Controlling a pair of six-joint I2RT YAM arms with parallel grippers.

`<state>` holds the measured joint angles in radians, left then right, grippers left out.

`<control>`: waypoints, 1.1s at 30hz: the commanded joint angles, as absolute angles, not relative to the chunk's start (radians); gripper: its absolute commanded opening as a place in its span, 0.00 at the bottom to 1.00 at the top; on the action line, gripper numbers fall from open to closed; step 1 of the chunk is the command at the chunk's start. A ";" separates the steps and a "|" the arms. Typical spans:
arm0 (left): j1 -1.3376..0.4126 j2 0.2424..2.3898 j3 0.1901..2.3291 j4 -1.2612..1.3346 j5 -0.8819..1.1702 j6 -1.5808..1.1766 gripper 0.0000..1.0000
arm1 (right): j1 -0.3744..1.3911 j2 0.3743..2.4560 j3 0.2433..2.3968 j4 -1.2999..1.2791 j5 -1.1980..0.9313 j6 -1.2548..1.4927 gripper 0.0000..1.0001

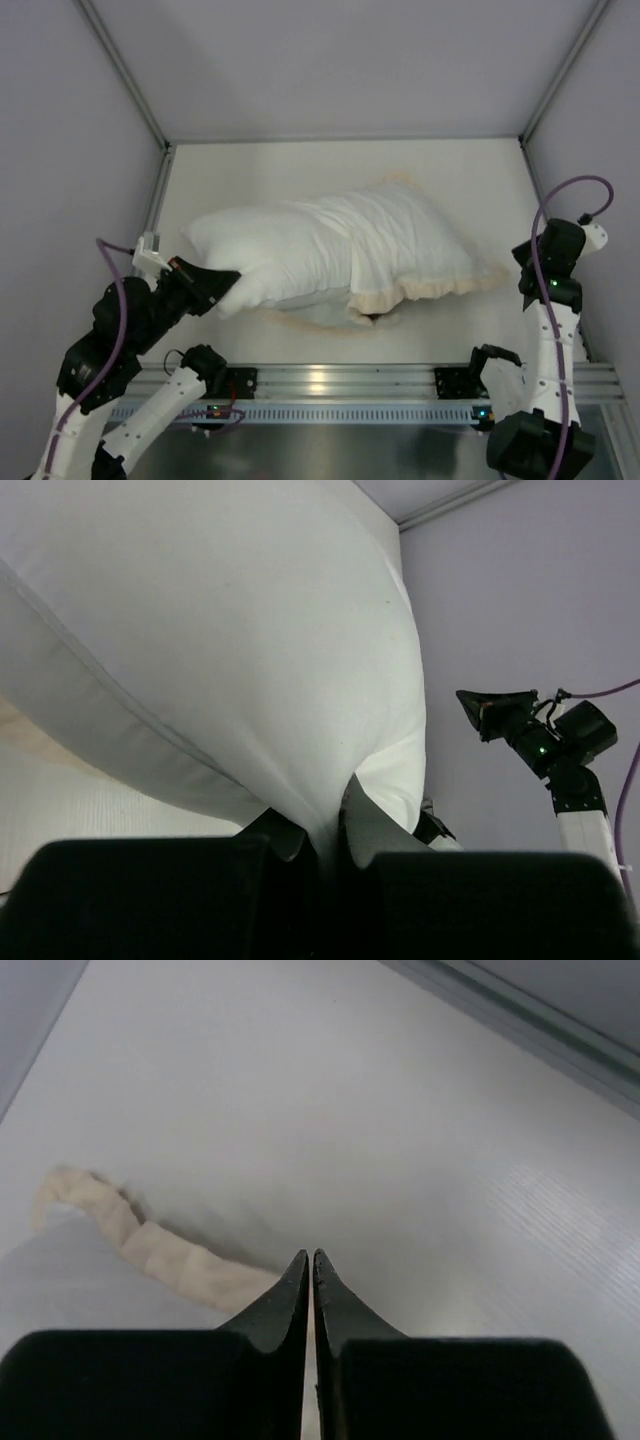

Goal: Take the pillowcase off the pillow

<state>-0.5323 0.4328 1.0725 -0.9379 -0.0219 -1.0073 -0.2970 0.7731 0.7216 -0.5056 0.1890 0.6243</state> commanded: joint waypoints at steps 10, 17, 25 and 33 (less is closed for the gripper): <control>-0.620 0.511 0.830 -0.548 0.133 -1.025 0.00 | -0.059 0.557 0.827 -0.539 -0.348 0.508 0.77; -0.653 0.597 0.465 -0.172 0.285 -1.155 0.00 | 0.326 0.644 0.809 -0.425 -0.472 0.627 0.99; -1.028 0.877 0.606 -0.127 0.120 -1.028 0.00 | 0.833 0.767 0.744 -0.481 0.088 0.751 0.99; -1.083 0.778 0.451 -0.130 0.109 -1.083 0.00 | 0.834 0.682 0.742 -0.446 0.151 0.642 0.99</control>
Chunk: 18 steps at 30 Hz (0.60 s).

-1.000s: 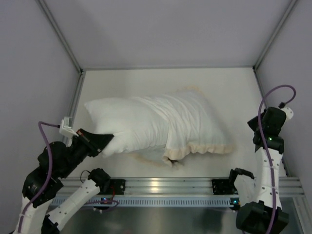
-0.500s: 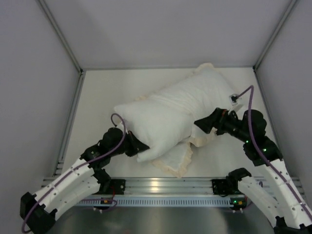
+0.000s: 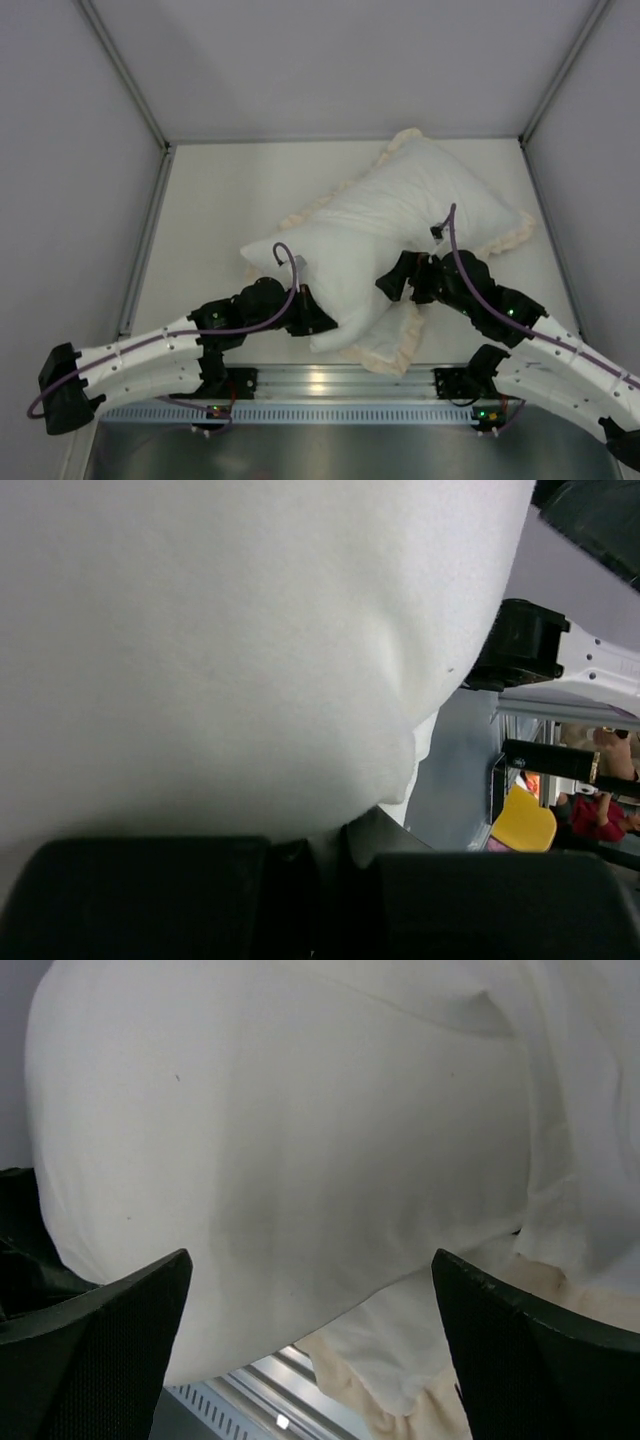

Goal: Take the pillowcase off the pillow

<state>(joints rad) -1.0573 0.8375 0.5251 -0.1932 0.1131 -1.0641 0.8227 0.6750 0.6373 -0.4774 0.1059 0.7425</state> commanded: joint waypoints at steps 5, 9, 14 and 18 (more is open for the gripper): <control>-1.095 0.671 0.315 -0.130 0.101 -1.137 0.00 | 0.834 0.804 0.955 -0.491 0.150 0.461 0.99; -1.100 0.603 0.239 -0.129 0.104 -1.163 0.00 | 0.834 1.024 1.131 -0.497 0.156 0.341 1.00; -1.108 0.562 0.206 -0.129 0.110 -1.167 0.00 | 0.845 1.256 1.346 -0.526 0.173 0.223 1.00; -1.114 0.540 0.161 -0.129 0.118 -1.172 0.00 | 0.862 1.393 1.428 -0.545 0.213 0.155 1.00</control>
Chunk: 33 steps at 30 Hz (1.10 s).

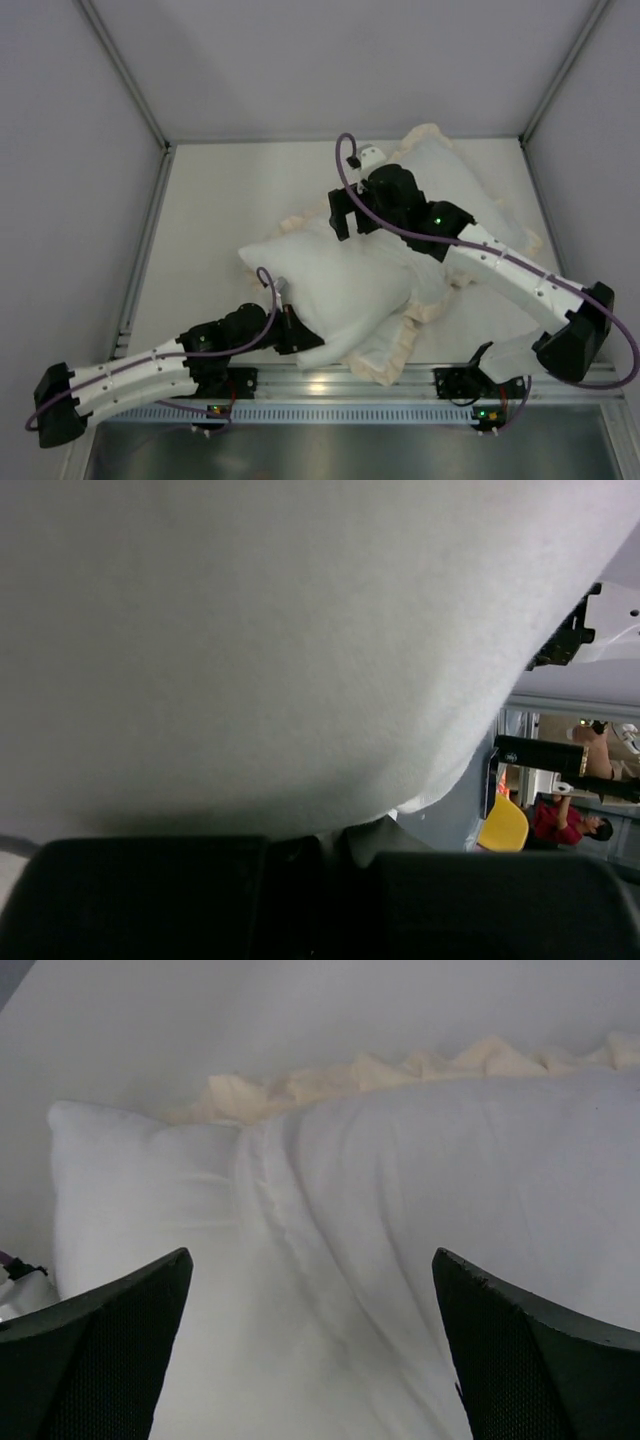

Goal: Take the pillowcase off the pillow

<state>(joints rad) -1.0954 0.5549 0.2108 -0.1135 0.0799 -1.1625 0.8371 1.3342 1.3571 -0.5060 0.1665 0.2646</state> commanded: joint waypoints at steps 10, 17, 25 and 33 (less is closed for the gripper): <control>-1.115 0.454 0.051 -0.129 0.123 -1.203 0.00 | 0.864 1.568 1.517 -0.571 0.230 0.060 0.95; -1.115 0.446 0.035 -0.129 0.121 -1.198 0.00 | 0.902 1.554 1.369 -0.454 0.143 0.080 0.92; -1.115 0.423 0.005 -0.129 0.132 -1.216 0.00 | 0.900 1.559 1.298 -0.411 0.244 0.103 0.81; -1.115 0.362 -0.048 -0.132 0.149 -1.239 0.00 | 0.897 1.586 1.325 -0.393 0.425 0.113 0.61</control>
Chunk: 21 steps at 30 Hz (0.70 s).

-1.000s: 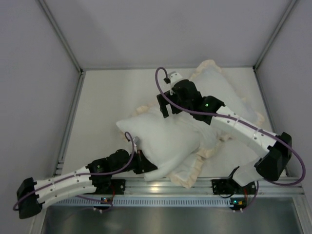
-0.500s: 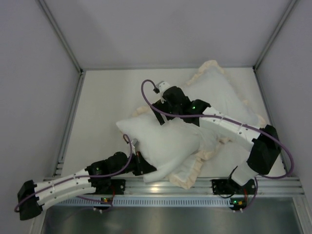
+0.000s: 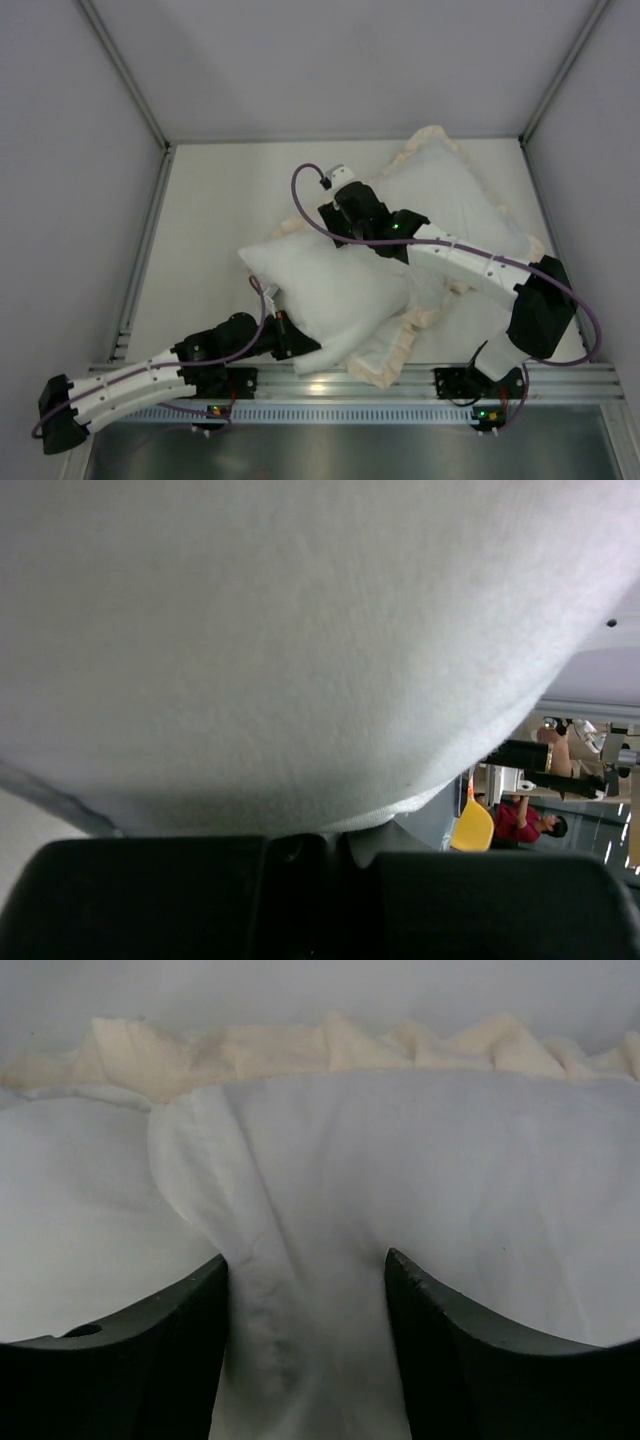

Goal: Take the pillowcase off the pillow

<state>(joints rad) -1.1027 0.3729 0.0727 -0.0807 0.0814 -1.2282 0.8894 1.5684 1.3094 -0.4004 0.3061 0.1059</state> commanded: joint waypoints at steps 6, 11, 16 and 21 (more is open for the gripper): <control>-1.117 0.354 -0.057 -0.130 0.153 -1.243 0.00 | 0.864 1.579 1.330 -0.384 0.471 0.132 0.36; -1.117 0.351 -0.058 -0.132 0.163 -1.241 0.00 | 0.825 1.615 1.364 -0.379 0.488 0.121 0.00; -1.117 0.324 -0.057 -0.132 0.181 -1.253 0.00 | 0.729 1.650 1.408 -0.379 0.560 0.192 0.00; -1.118 0.269 -0.043 -0.147 0.189 -1.264 0.00 | 0.473 1.689 1.459 -0.419 0.653 0.291 0.00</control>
<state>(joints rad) -1.1023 0.2924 0.0700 -0.0822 0.0841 -1.2545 0.6781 1.6794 1.3979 -0.3927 0.4374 0.2245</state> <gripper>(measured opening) 0.069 0.004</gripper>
